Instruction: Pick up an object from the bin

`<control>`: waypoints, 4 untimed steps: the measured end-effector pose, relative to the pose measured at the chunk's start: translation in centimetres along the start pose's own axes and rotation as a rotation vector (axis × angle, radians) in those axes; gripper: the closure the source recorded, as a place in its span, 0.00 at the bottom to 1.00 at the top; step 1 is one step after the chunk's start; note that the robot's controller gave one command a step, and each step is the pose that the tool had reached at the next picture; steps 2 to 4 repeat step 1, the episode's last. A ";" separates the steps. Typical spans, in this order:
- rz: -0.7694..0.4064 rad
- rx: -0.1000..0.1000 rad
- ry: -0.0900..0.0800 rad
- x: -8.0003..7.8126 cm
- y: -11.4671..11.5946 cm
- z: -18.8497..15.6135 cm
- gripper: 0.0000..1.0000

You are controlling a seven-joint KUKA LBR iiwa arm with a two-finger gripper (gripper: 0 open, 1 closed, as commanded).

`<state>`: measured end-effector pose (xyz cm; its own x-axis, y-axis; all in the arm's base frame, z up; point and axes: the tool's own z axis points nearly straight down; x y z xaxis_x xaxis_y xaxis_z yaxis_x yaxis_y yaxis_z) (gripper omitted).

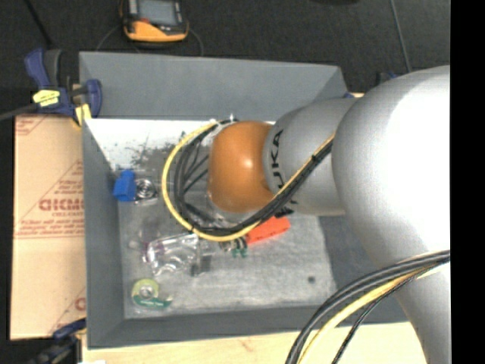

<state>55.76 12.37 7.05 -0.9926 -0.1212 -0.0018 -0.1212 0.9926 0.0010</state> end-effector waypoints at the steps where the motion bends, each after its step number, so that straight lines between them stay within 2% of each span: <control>1: -0.018 0.001 -0.006 0.9 1.9 -19.6 1.00; 4: -0.018 0.001 -0.006 0.9 1.9 -19.6 1.00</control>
Offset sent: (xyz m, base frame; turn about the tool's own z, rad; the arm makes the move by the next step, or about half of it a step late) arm -0.0129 0.0183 0.1923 -0.0130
